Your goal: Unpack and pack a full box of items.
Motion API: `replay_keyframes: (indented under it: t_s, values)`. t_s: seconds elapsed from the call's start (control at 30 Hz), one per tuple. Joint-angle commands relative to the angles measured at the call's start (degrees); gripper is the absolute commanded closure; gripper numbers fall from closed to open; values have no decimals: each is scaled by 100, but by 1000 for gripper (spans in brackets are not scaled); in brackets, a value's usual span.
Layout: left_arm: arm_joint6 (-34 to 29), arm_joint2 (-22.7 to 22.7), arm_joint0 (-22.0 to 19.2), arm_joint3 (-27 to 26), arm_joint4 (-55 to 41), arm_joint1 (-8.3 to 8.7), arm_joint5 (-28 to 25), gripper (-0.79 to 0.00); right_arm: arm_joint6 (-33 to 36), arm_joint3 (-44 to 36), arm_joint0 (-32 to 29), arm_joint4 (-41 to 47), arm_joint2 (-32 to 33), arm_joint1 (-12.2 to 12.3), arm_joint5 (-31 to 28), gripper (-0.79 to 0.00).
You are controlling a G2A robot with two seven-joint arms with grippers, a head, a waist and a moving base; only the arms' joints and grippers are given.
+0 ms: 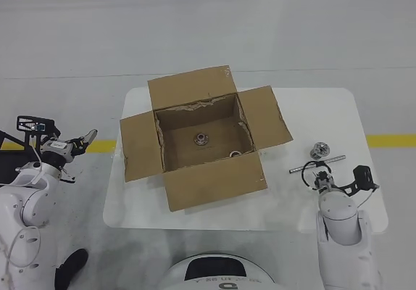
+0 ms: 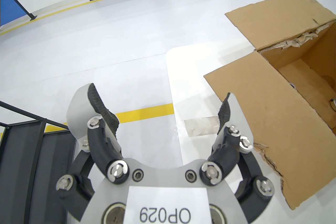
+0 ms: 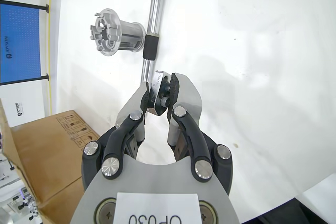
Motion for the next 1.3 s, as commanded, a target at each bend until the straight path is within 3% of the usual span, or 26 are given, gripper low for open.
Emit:
replay_keyframes:
  t_s: [0.0,0.27,0.63,1.07,1.17,1.27]
  values:
    - [0,0,0,0,0,0,0,-785,14,60,98,-92,-47,10,86,0]
    - [0,0,0,0,0,0,0,-785,205,333,436,-336,-61,60,549,0]
    - [0,0,0,0,0,0,0,-785,502,996,914,-452,88,153,646,0]
    - [0,0,0,0,0,0,0,-785,594,1202,1180,-561,66,213,889,-191]
    - [0,0,0,0,0,0,0,-785,571,1174,1157,-493,71,214,892,-302]
    - [0,0,0,0,0,0,0,-785,547,1097,1103,-421,80,215,873,-336]
